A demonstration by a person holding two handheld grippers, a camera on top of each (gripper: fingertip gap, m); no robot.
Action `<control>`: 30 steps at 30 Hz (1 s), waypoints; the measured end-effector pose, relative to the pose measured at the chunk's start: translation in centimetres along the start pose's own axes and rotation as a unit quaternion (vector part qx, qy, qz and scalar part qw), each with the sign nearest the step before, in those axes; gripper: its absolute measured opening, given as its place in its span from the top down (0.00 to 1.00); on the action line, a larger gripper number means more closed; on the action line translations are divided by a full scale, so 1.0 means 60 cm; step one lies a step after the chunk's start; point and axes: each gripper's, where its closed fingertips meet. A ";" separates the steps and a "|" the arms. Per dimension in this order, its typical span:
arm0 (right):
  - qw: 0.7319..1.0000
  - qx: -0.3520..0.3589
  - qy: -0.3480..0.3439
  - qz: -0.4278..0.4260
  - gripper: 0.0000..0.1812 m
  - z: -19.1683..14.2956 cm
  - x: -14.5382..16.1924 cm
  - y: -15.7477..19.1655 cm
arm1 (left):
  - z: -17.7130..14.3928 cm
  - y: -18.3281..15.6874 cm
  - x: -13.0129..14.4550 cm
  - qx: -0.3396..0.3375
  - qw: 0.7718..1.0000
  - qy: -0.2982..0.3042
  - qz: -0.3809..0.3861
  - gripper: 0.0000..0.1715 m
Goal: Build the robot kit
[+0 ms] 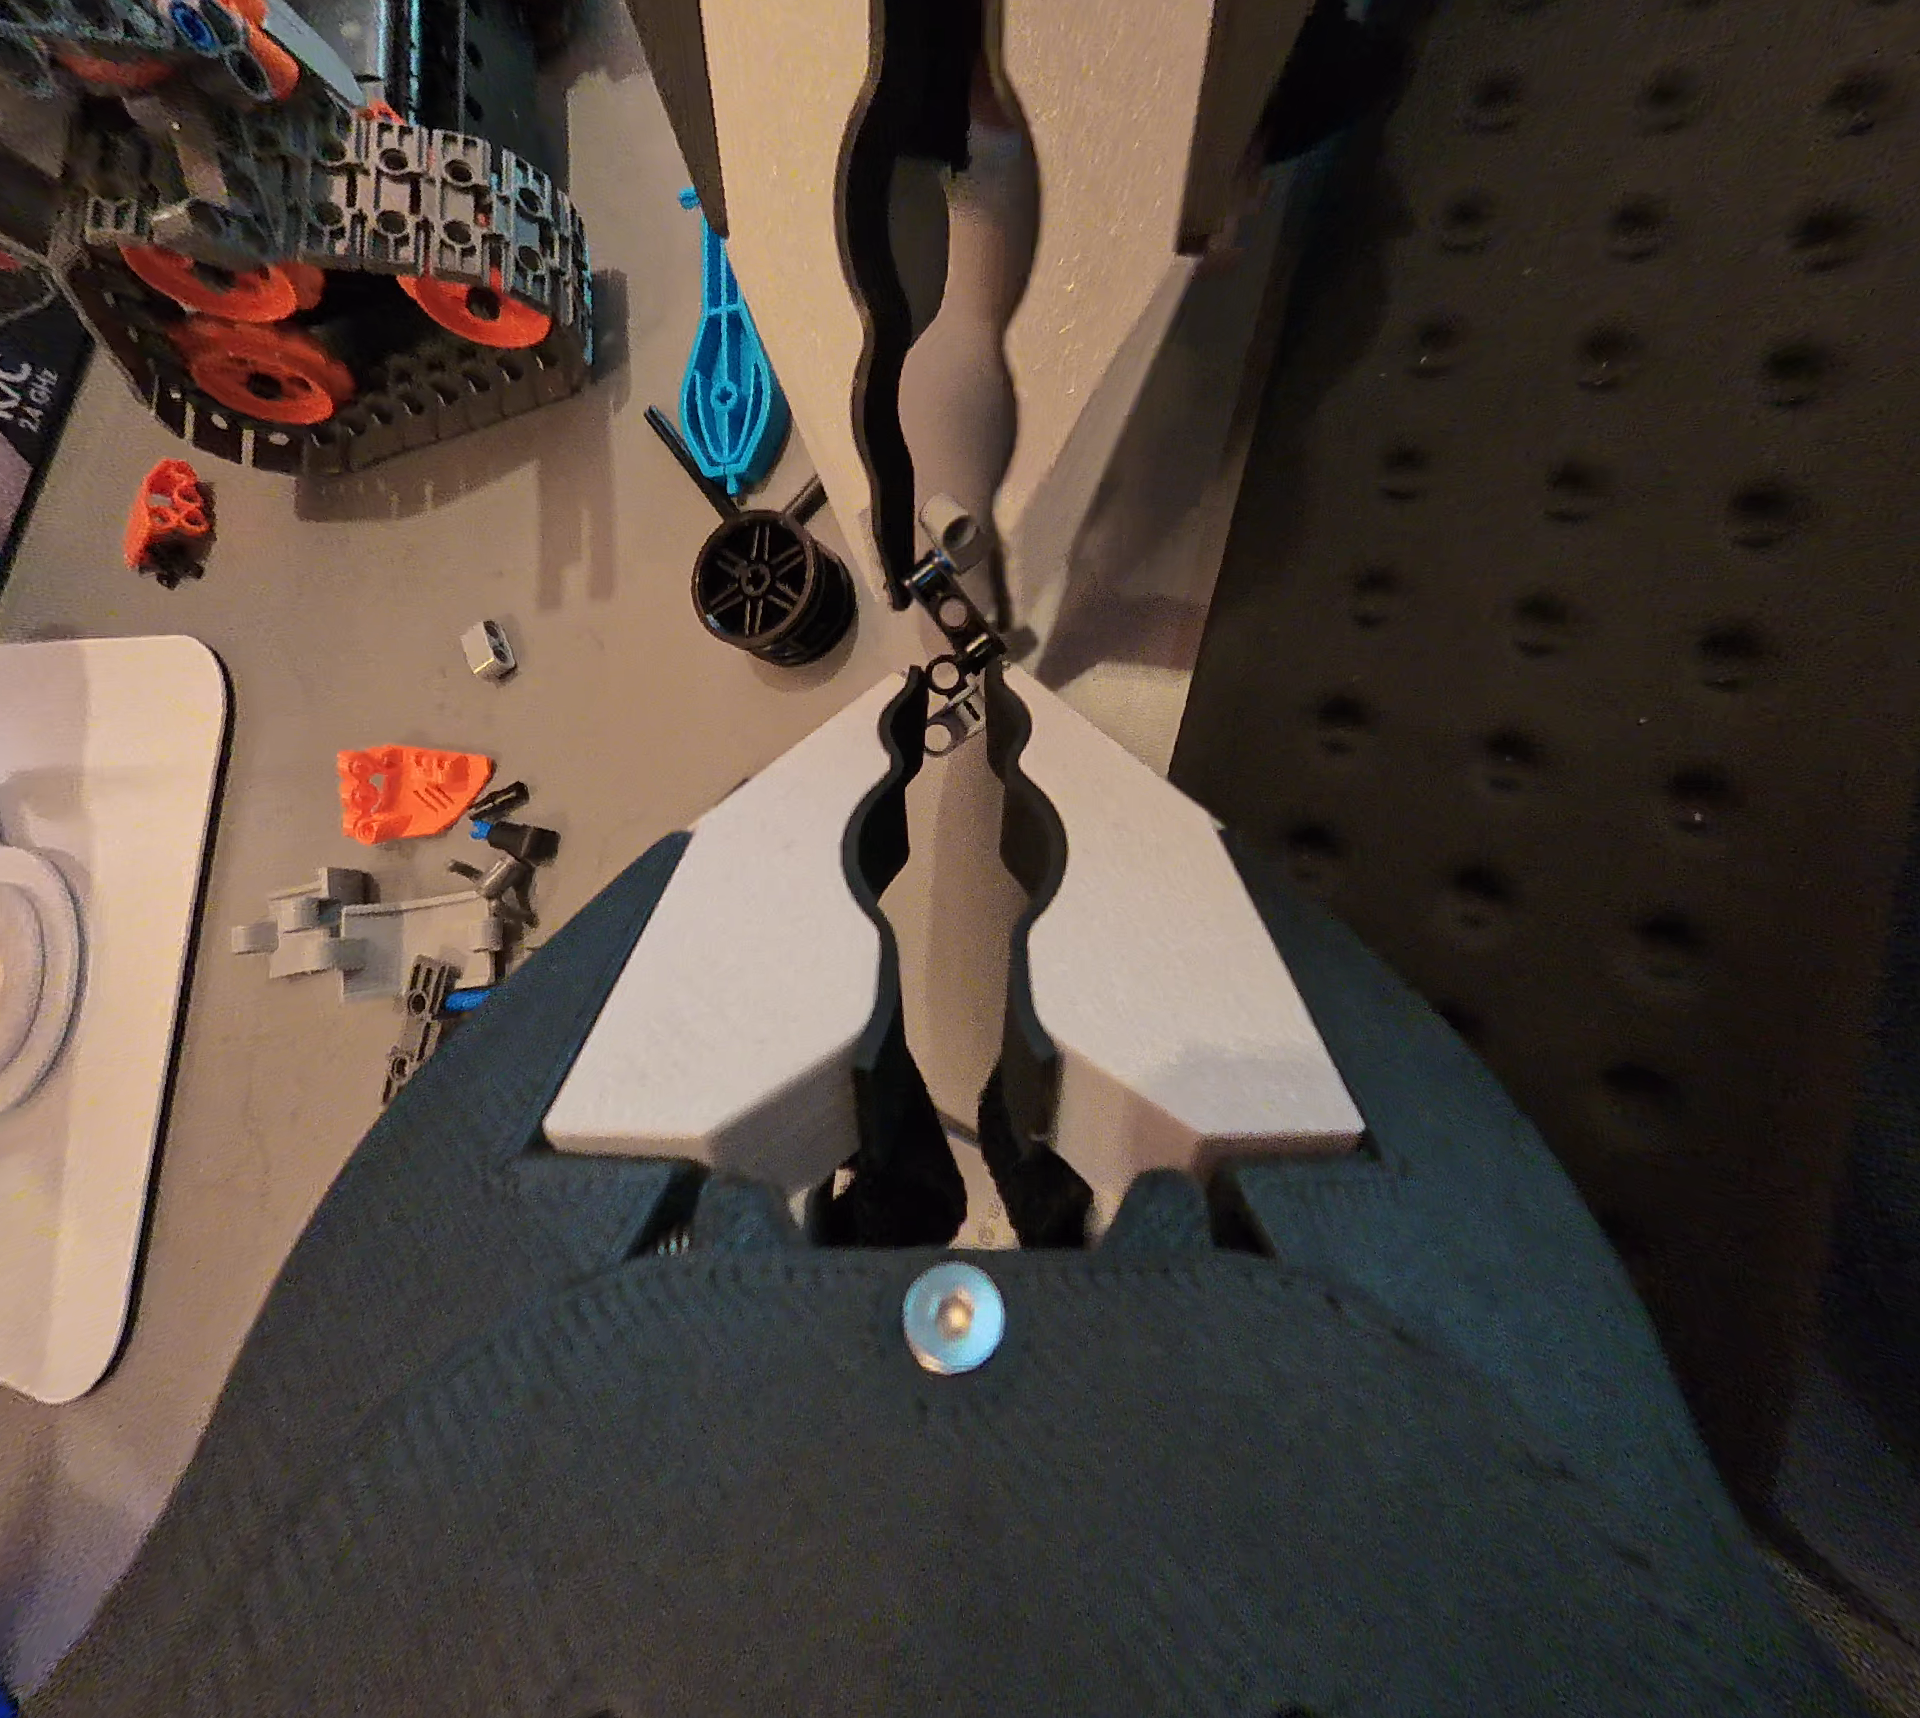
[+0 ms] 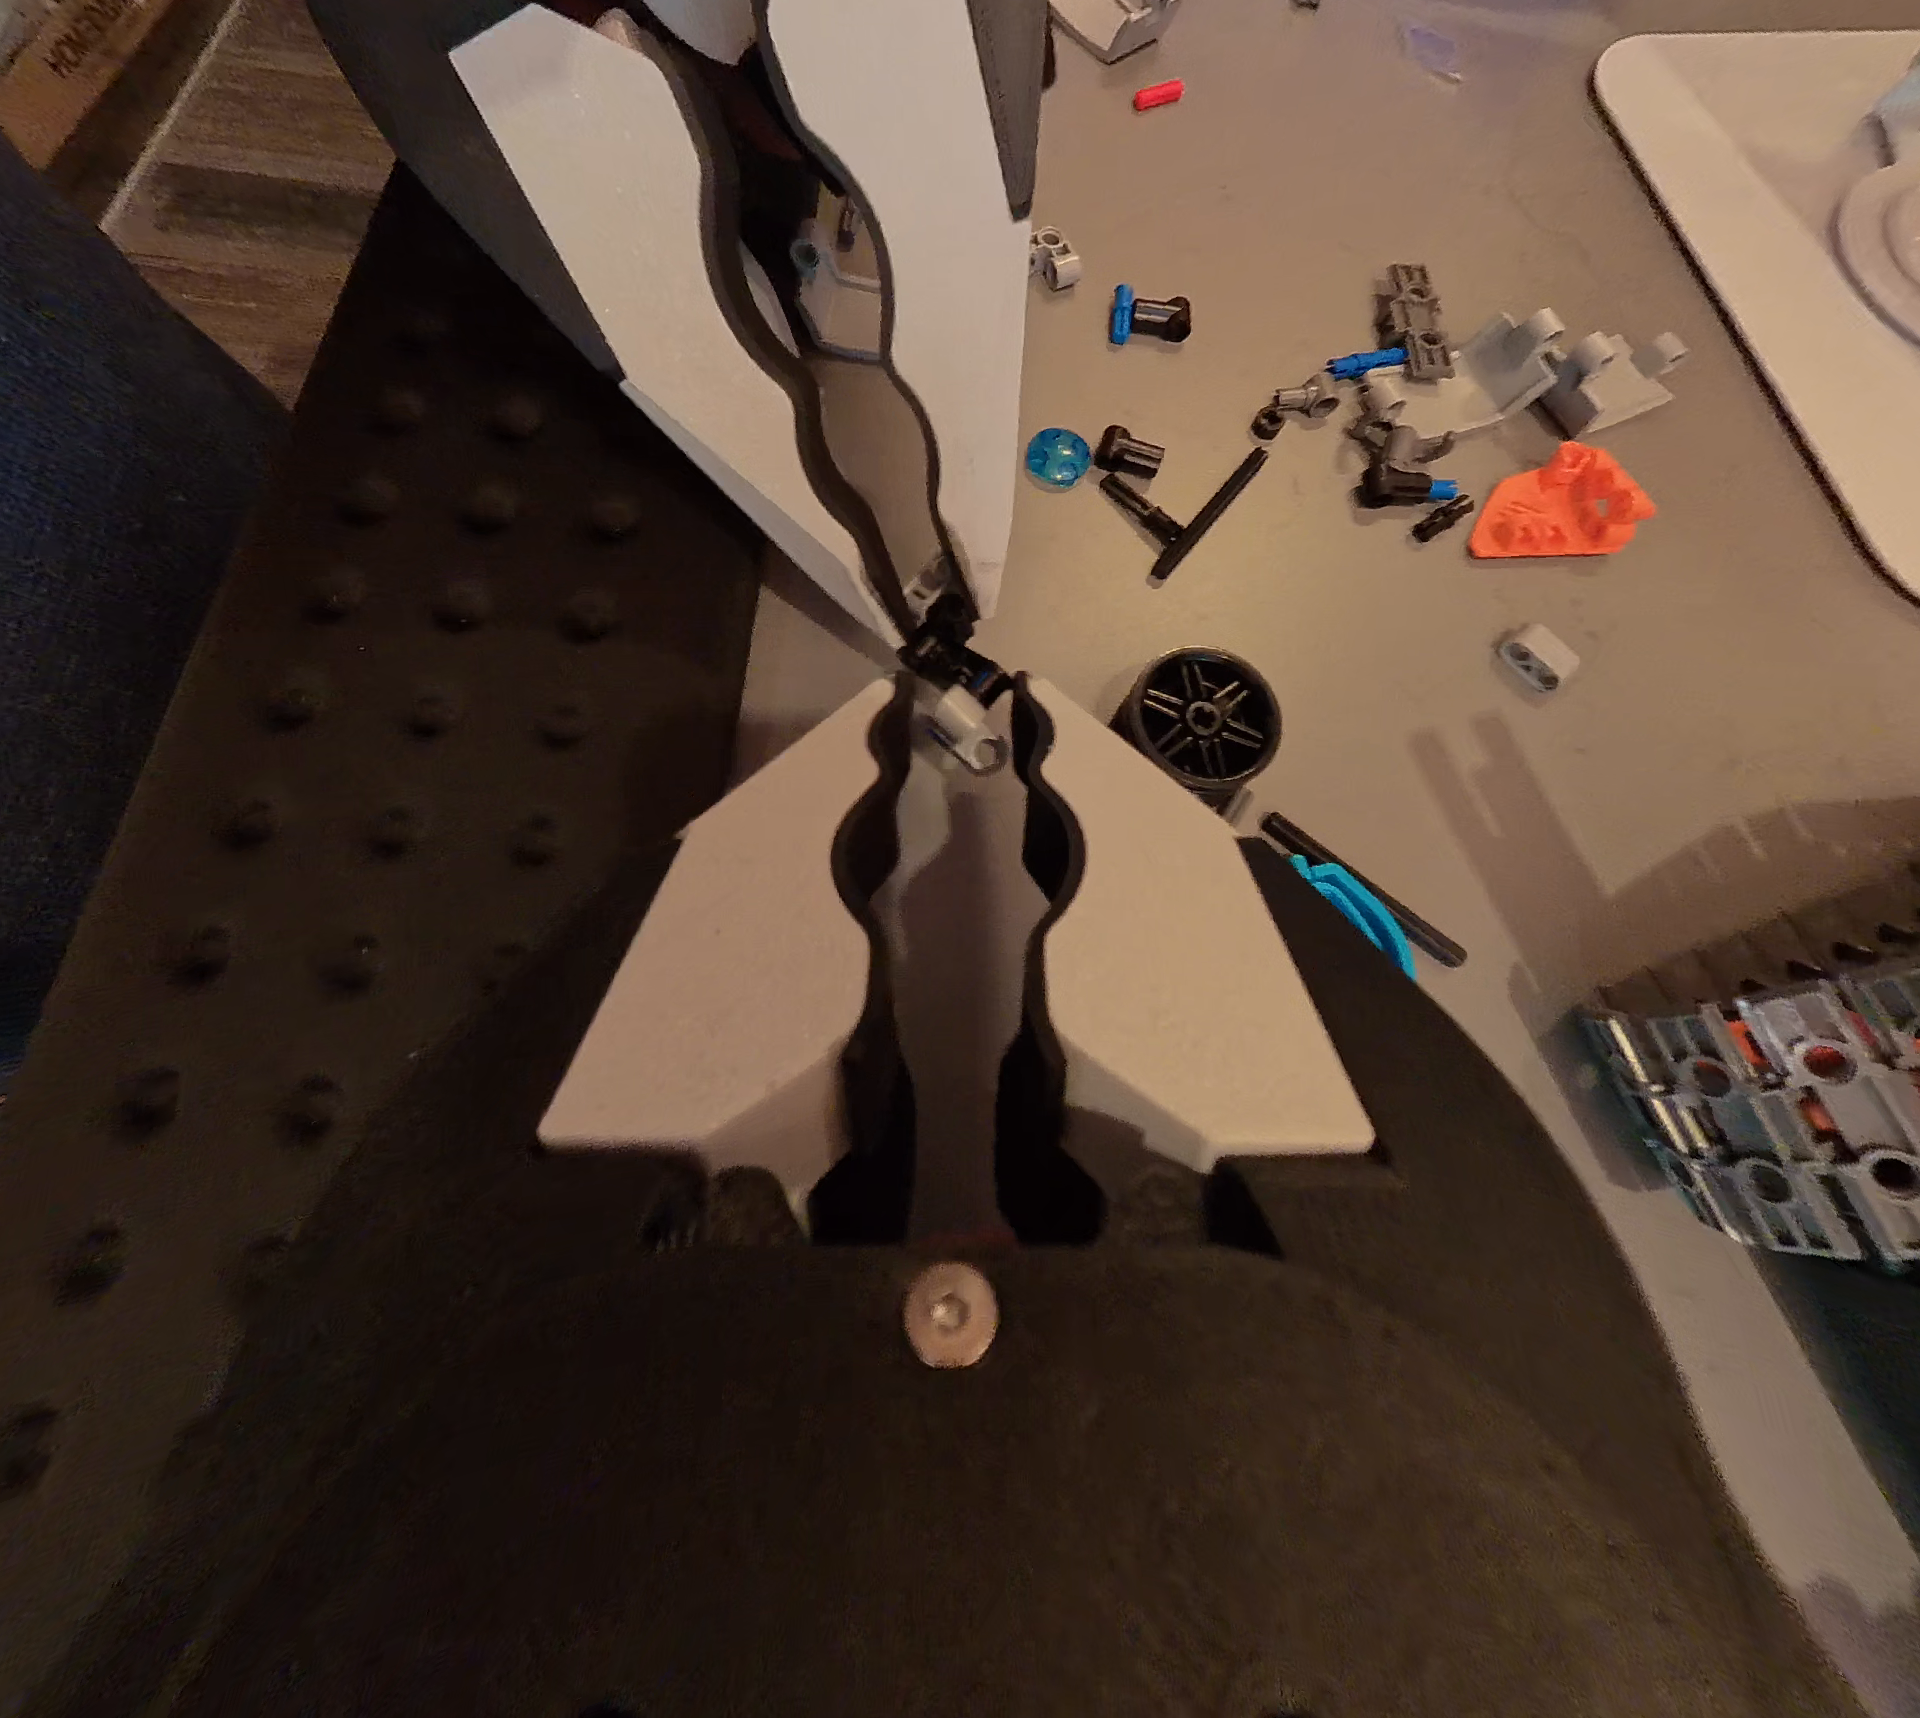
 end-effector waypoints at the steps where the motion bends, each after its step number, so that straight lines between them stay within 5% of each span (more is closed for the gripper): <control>1: 1.000 0.003 -0.002 -0.003 0.92 -0.003 -0.001 -0.002 | 0.000 0.001 -0.002 -0.003 1.000 -0.003 0.001 0.95; 8: 0.999 0.029 -0.018 -0.022 0.93 -0.019 -0.014 -0.010 | -0.006 0.016 -0.017 -0.009 0.999 -0.034 -0.030 0.94; 18: 0.992 0.071 -0.072 -0.081 0.93 -0.047 -0.055 -0.013 | -0.028 0.035 -0.034 0.091 0.963 -0.088 -0.237 0.86; 30: 0.987 0.075 -0.089 -0.110 0.93 -0.054 -0.066 -0.006 | -0.045 0.032 -0.053 0.139 0.944 -0.123 -0.272 0.93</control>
Point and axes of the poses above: each gripper's, where its closed fingertips meet, z out along the fingers, x out of its underside, y = z × x across the jaws, and after that the axes turned 12 degrees about -x, right-handed
